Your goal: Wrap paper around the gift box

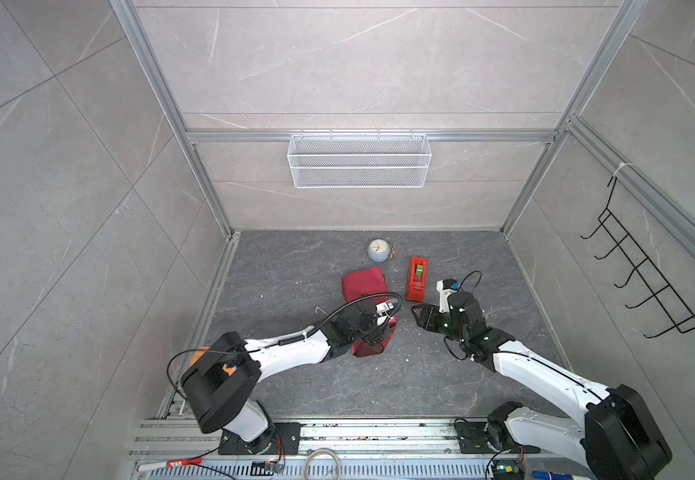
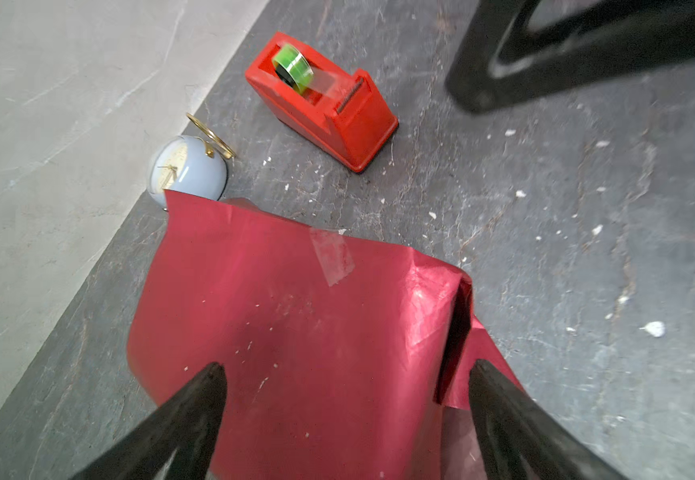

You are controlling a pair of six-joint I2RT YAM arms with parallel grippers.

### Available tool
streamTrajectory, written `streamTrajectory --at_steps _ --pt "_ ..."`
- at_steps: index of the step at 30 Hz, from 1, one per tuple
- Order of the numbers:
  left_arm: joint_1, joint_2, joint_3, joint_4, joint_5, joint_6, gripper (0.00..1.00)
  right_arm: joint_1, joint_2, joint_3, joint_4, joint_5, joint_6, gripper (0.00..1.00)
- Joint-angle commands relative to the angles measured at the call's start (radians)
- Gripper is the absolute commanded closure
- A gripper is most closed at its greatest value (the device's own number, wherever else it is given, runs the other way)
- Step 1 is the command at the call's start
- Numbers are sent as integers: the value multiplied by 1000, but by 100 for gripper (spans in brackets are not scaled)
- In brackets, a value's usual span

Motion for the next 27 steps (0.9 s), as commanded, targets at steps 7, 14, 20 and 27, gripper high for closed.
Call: streamTrajectory --at_steps 7,14,20,27 --pt "206 -235 -96 -123 108 -695 12 43 287 169 132 -169 53 25" --pt "308 -78 -23 -142 344 -951 24 51 379 191 175 -199 89 24" --pt "284 34 38 -130 449 -979 38 56 351 158 183 -213 101 29" --pt "251 93 78 -119 483 -978 42 69 260 66 200 -224 139 38"
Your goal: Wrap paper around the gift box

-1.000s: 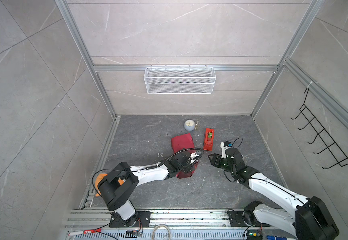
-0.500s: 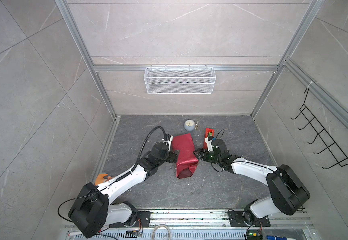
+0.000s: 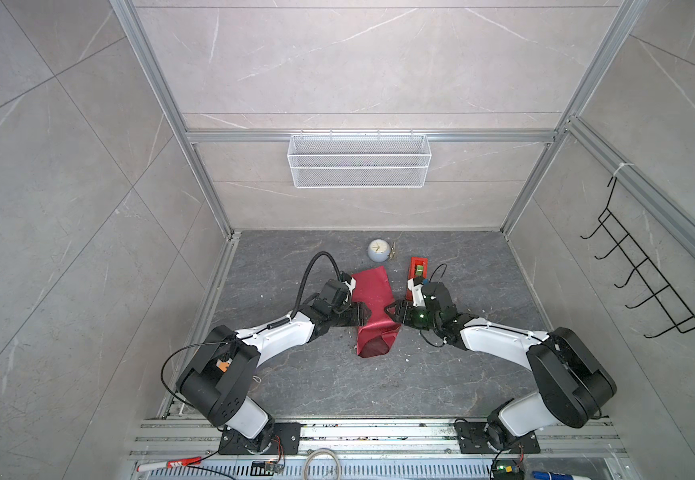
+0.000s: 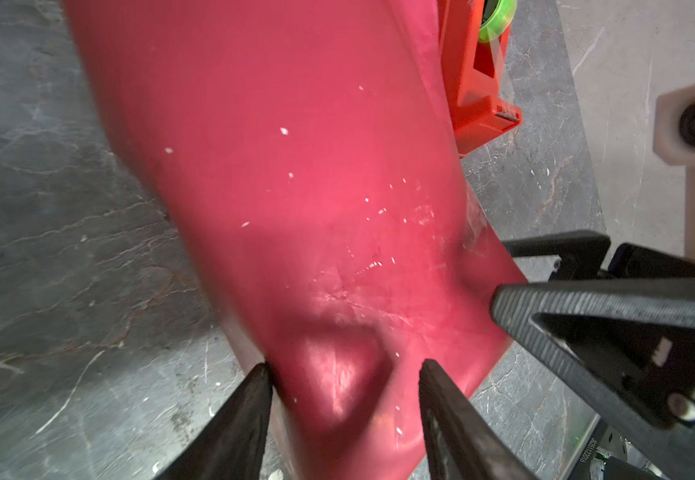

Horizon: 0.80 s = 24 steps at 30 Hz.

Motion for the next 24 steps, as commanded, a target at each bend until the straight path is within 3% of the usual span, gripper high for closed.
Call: streamTrajectory --at_steps 1,6,10,13,18,24 --pt "-18 21 49 19 64 -18 42 20 -66 -52 29 -19 34 39" --pt "-19 3 57 10 44 23 36 26 -184 -134 -23 23 48 40" --pt "0 -92 9 -32 -48 83 31 26 -316 -105 -256 193 -65 34" --pt "48 -192 -95 -33 -96 68 34 34 -357 -49 -329 225 -136 33" --pt "97 -277 -188 -97 -145 56 45 136 -258 87 -357 223 -228 36" --pt "94 -214 -179 -138 -142 61 59 194 -53 256 -376 206 -290 44"
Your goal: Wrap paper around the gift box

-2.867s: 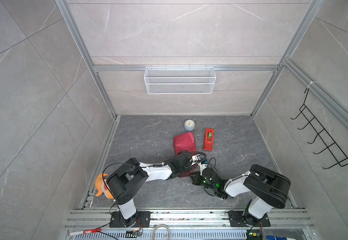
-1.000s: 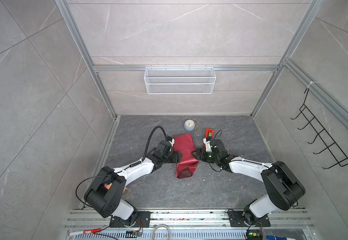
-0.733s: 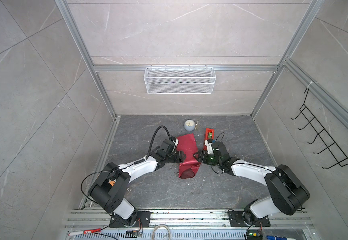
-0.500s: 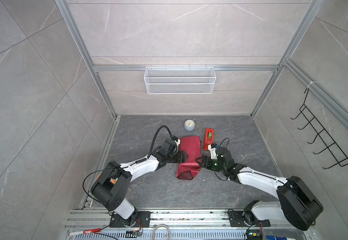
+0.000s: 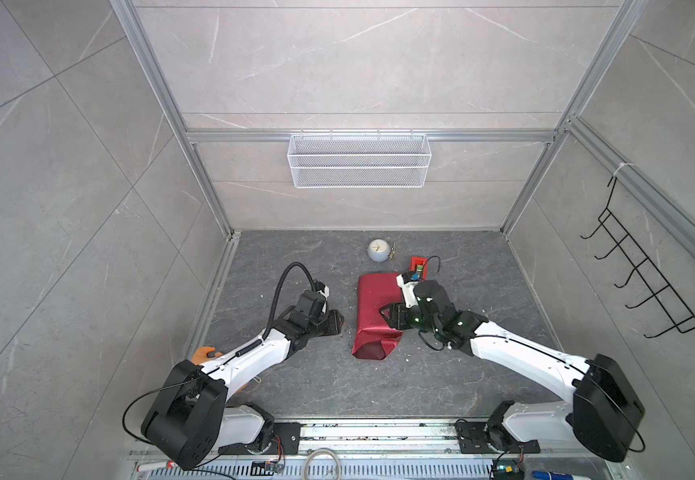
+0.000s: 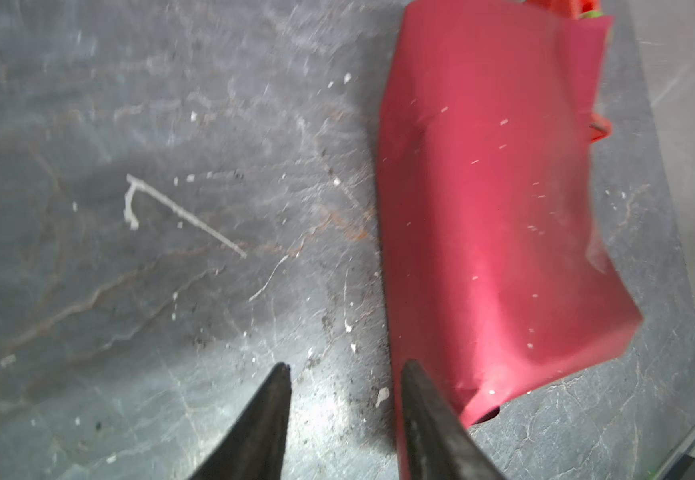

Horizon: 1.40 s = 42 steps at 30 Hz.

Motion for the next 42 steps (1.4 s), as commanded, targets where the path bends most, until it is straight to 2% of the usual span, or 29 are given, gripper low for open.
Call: streamTrajectory --at_steps 1,5,10,16,27,39,42 --pt "-10 38 14 -23 -2 15 60 7 91 68 -57 2 -68 47" --pt "-49 77 -4 43 20 -10 64 6 175 110 -64 -15 -81 56" --pt "-75 109 -36 145 61 -71 69 7 211 109 -72 -6 -85 61" --pt "-132 132 -46 149 48 -116 73 7 218 74 -64 1 -69 64" --pt "-235 126 -42 154 -53 -202 78 8 210 25 -26 7 -35 67" --pt "-250 113 -46 173 -135 -211 81 8 202 -1 -7 6 -17 69" --pt "-250 109 -37 187 -126 -202 82 7 204 -6 -4 6 -16 69"
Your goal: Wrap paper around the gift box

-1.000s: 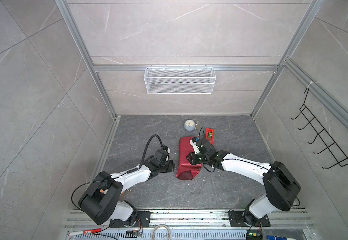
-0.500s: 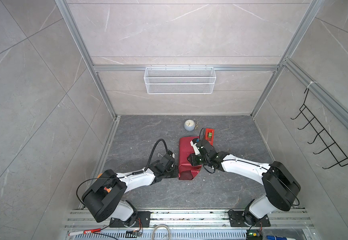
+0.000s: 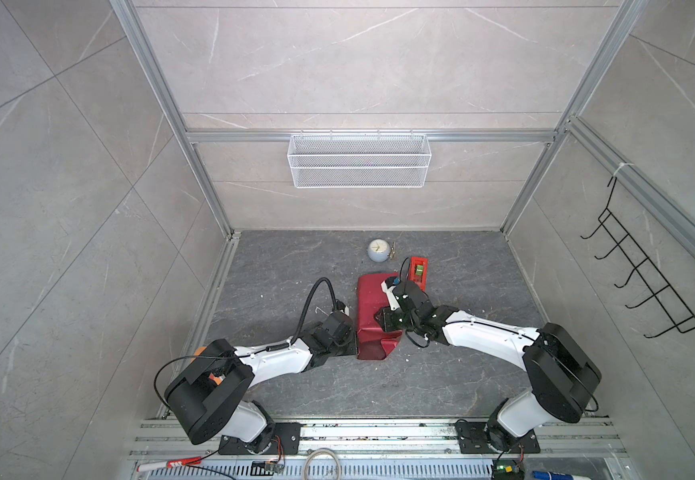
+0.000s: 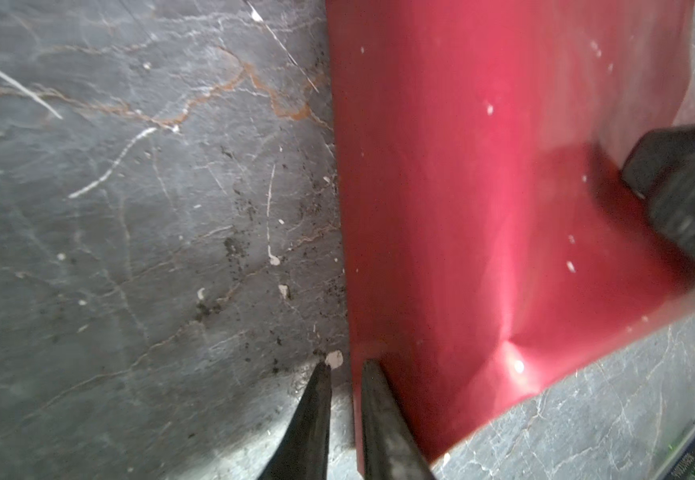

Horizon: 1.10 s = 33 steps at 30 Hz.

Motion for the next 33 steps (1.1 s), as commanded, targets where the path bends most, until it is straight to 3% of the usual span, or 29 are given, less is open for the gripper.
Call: streamTrajectory --at_steps 1,18,33 --pt "-4 -22 27 44 -13 2 82 1 6 -35 -36 4 13 70" --pt "-49 60 71 111 -13 -25 84 1 9 -52 -27 -2 21 71" --pt "-71 130 82 218 -41 -84 79 1 12 -68 -10 -7 32 72"
